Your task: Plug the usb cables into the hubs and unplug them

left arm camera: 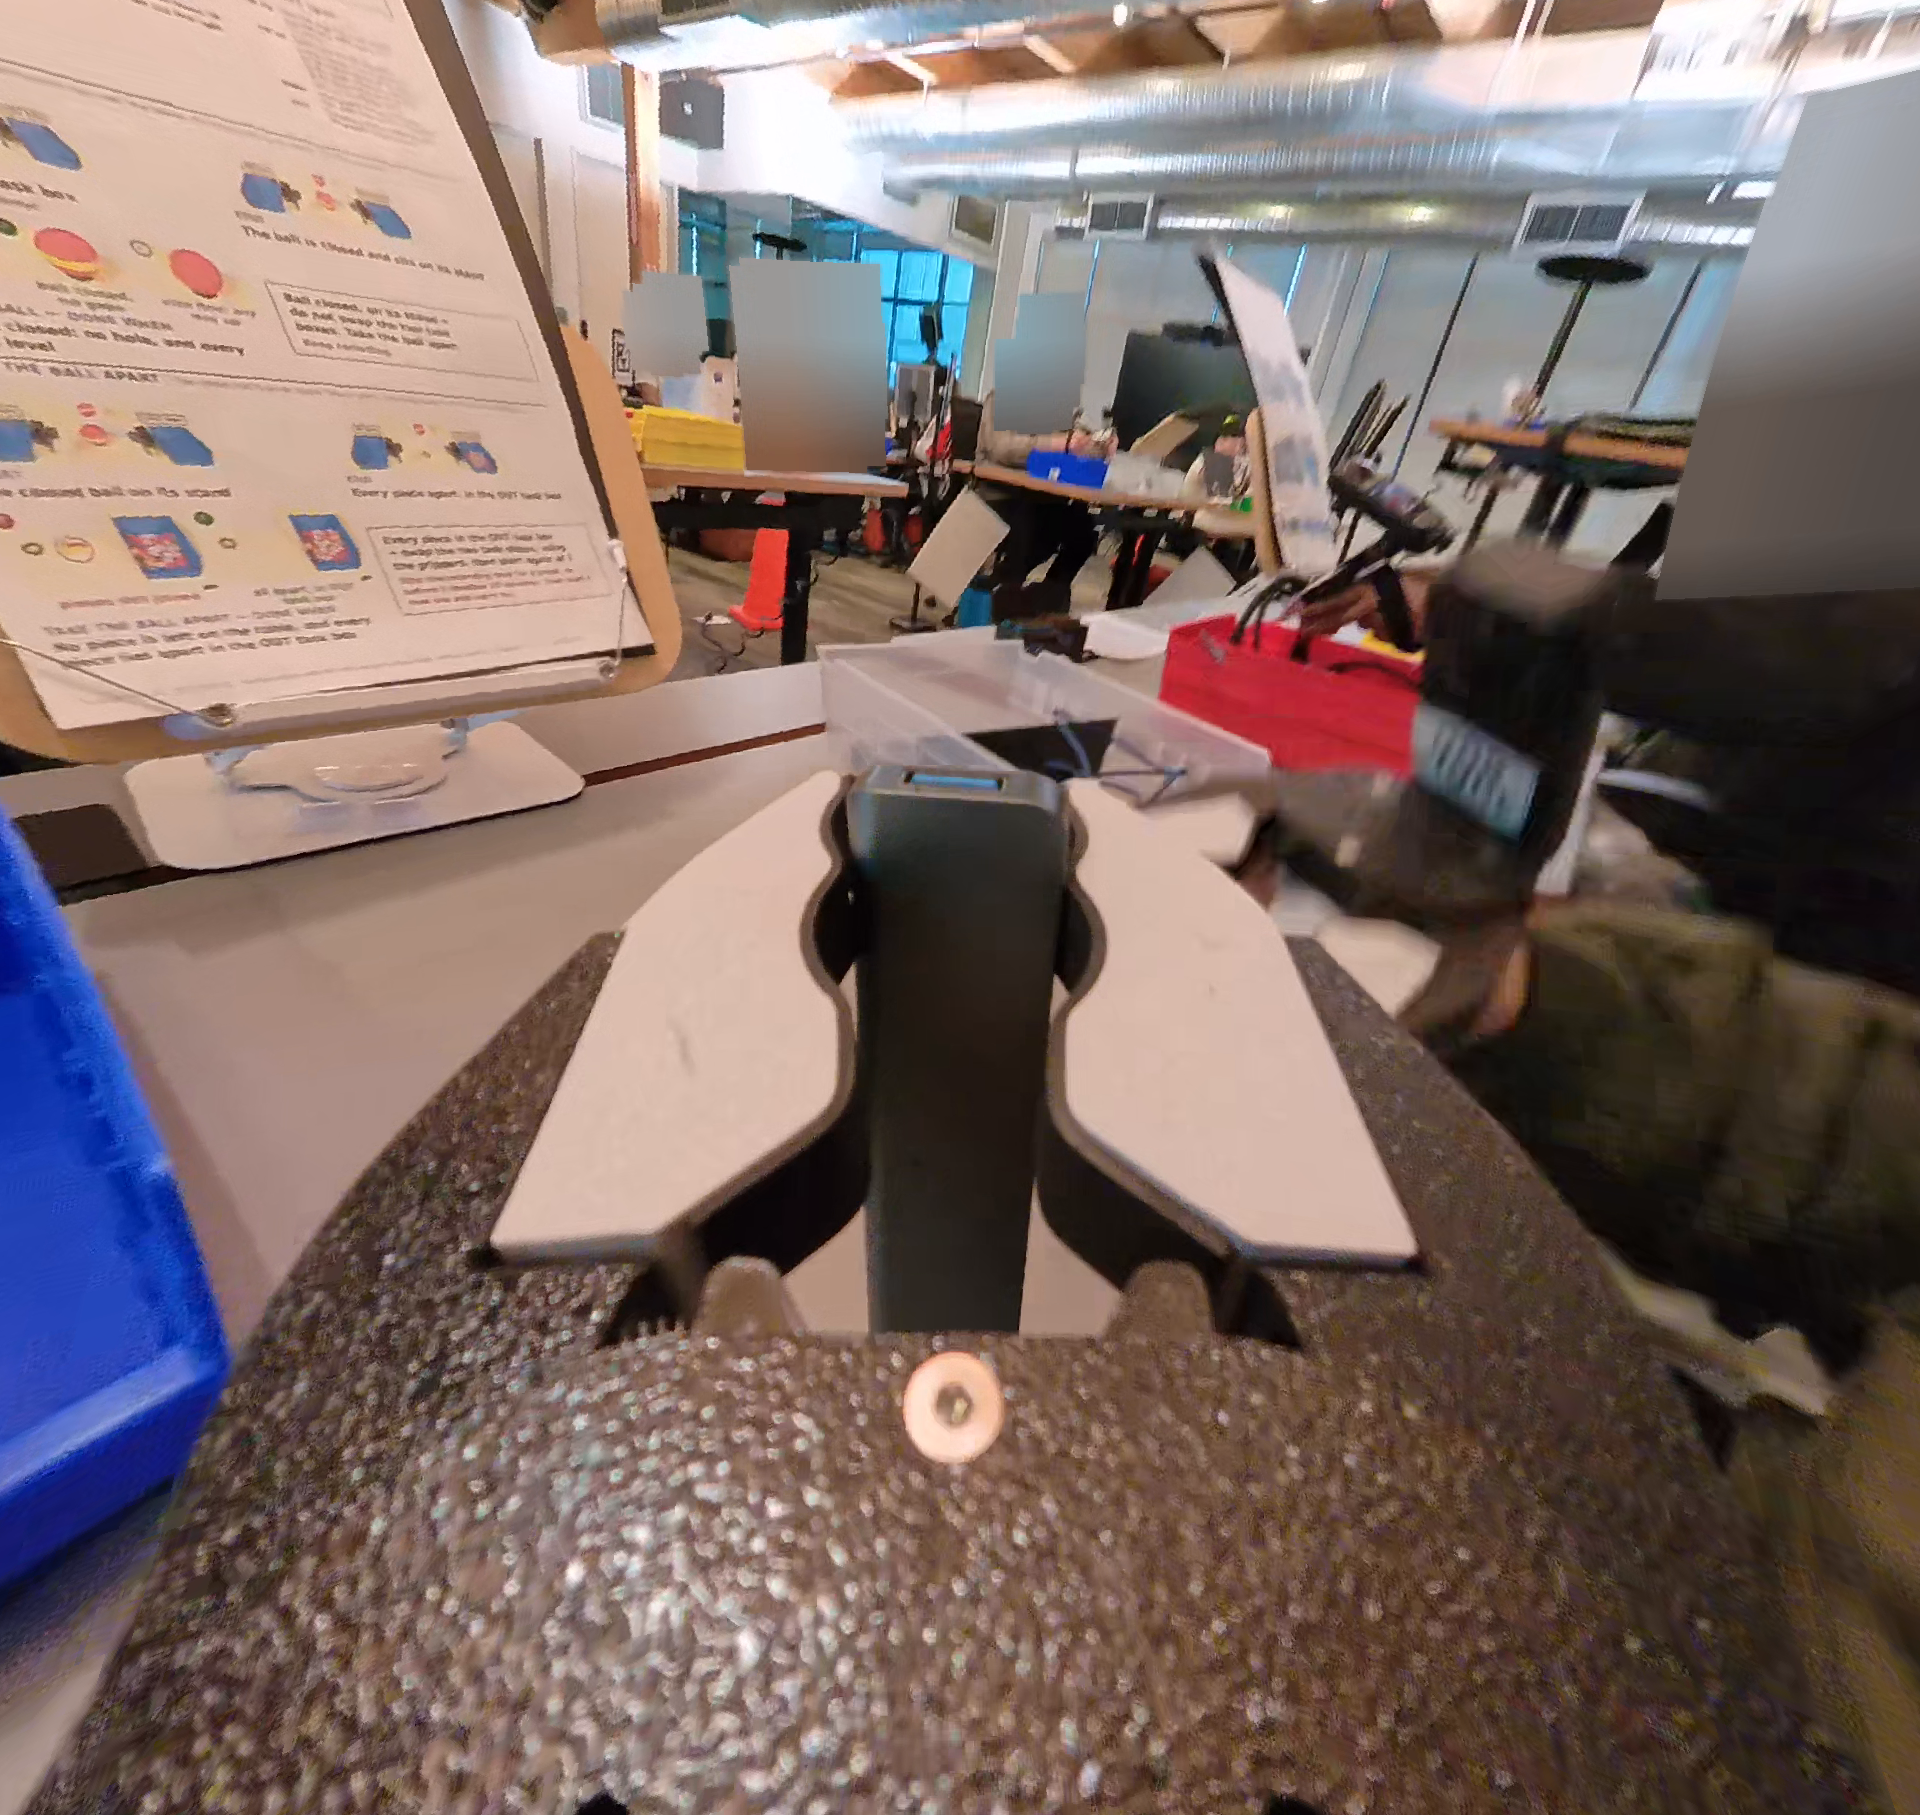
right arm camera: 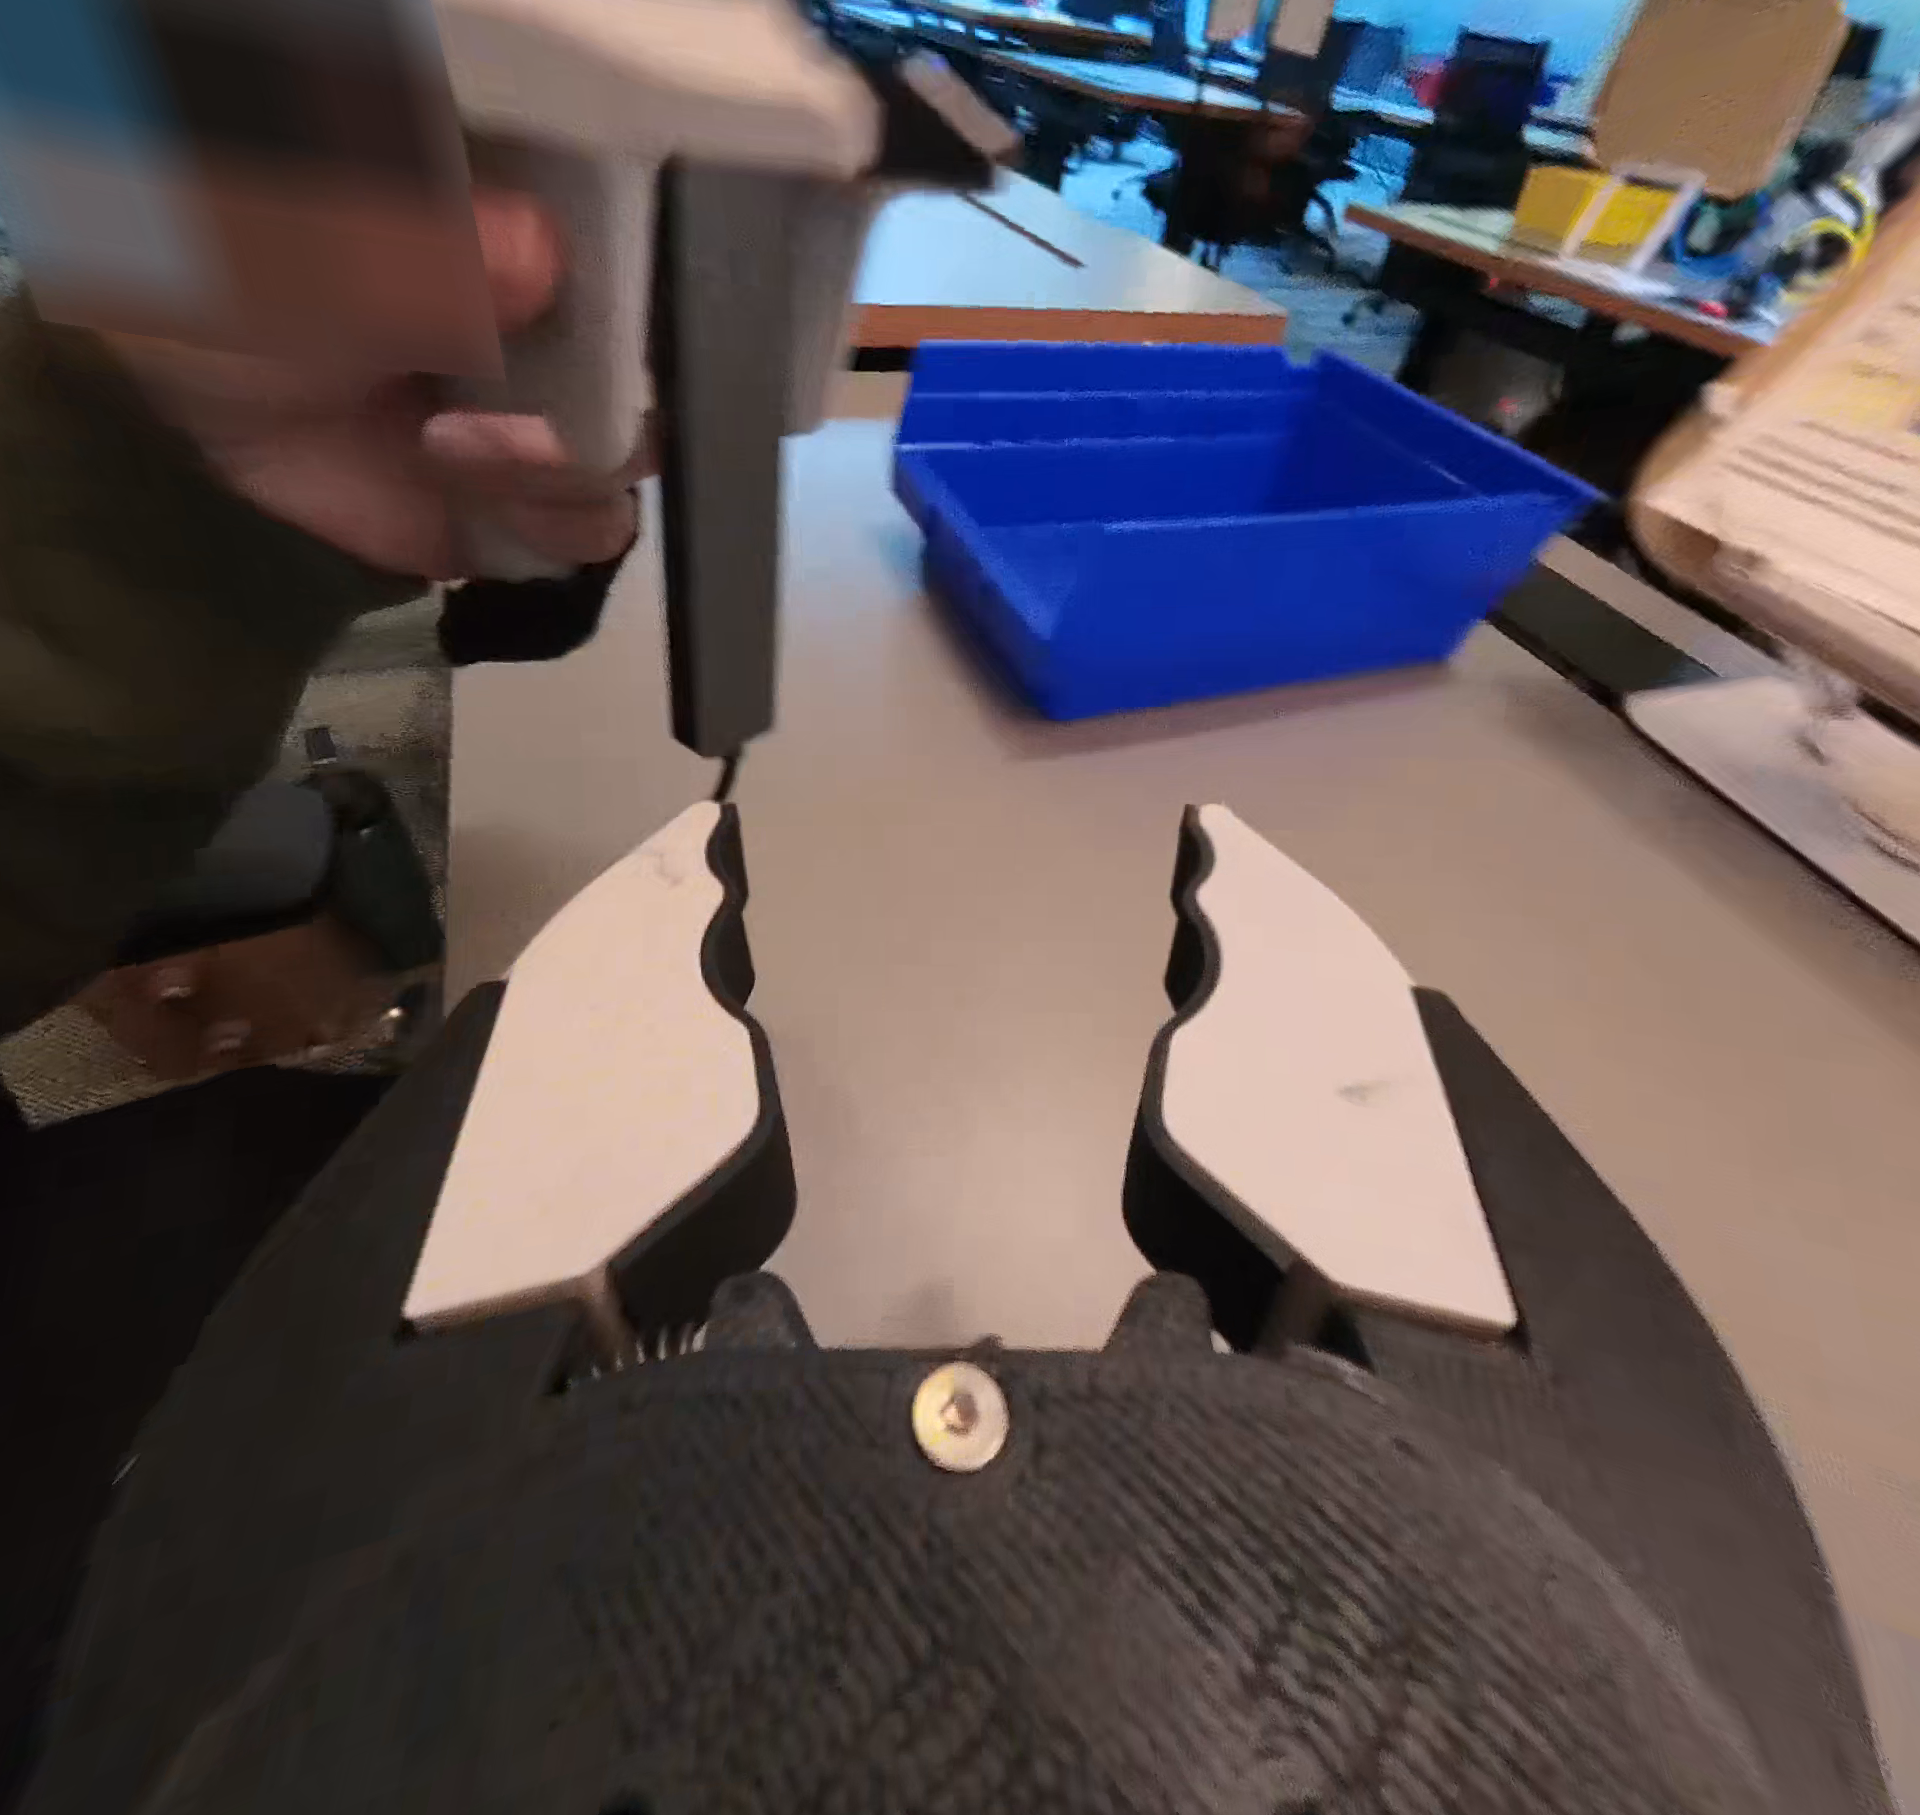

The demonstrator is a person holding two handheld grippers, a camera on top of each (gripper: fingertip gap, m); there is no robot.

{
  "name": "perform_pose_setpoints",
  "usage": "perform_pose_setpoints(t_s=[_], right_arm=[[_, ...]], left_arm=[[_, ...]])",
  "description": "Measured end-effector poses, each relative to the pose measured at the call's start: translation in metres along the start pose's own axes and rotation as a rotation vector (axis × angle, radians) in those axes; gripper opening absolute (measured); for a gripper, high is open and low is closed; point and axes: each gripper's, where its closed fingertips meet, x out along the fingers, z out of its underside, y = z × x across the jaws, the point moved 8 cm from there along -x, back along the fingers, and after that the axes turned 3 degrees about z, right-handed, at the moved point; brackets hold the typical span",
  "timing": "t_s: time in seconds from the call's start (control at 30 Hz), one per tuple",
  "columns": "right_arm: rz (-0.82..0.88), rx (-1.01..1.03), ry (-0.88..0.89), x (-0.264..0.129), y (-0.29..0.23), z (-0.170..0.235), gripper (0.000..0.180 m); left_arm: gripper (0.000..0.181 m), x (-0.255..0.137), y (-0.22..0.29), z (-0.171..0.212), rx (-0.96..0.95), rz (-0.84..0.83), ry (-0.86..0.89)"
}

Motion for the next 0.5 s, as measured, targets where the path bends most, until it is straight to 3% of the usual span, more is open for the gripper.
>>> perform_pose_setpoints(t_s=[0.1,0.23,0.33,0.43,0.5], right_arm=[[-0.148,-0.09,0.021,0.039,-0.041,0.004,0.082],[-0.306,-0.076,0.12,0.05,-0.055,-0.011,0.079],[-0.438,-0.022,0.174,0.044,-0.054,-0.022,0.065],[-0.448,-0.025,0.172,0.04,-0.05,-0.028,0.031],[-0.424,-0.046,0.129,0.039,-0.05,-0.029,0.031]], left_arm=[[0.034,0.0,0.01,-0.006,-0.034,0.049,0.028],[0.034,-0.001,0.025,-0.013,0.005,0.187,0.065],[0.034,-0.002,0.033,-0.015,0.034,0.327,0.093],[0.034,-0.004,0.037,-0.014,0.03,0.437,0.127],[0.034,-0.004,0.037,-0.012,0.049,0.443,0.141]])
